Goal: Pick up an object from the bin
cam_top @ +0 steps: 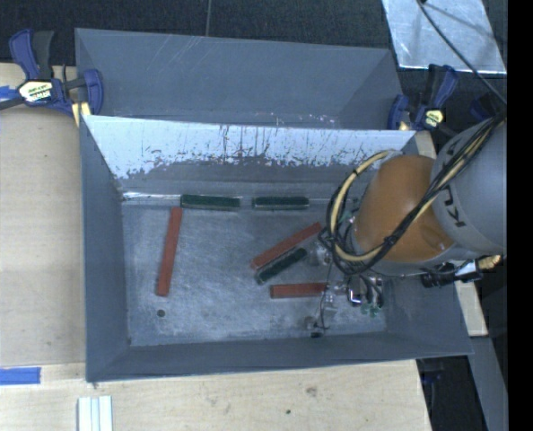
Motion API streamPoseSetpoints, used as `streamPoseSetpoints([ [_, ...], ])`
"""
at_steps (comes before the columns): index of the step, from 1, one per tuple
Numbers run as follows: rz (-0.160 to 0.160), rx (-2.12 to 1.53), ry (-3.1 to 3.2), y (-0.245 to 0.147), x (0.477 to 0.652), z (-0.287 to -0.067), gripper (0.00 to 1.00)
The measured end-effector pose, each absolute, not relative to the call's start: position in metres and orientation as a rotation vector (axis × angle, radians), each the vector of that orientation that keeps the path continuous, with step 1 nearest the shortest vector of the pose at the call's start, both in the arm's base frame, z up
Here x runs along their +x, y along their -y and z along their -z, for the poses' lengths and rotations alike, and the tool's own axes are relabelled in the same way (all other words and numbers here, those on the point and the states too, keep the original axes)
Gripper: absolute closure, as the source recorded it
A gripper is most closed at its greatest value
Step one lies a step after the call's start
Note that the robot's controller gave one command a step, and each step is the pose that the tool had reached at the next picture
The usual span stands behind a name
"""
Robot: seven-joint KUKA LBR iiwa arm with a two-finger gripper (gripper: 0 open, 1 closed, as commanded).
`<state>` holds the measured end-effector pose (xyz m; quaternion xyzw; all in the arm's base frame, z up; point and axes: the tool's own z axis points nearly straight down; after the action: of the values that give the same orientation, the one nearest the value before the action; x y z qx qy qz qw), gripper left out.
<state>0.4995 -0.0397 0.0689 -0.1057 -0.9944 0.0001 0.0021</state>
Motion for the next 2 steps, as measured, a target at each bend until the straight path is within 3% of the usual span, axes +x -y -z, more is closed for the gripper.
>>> streamPoseSetpoints([
  [1, 0.0, -0.33, 3.122, 0.039, 0.5, -0.07, 1.0],
  [2, 0.0, -0.325, 3.132, 0.04, 0.502, -0.106, 1.0],
])
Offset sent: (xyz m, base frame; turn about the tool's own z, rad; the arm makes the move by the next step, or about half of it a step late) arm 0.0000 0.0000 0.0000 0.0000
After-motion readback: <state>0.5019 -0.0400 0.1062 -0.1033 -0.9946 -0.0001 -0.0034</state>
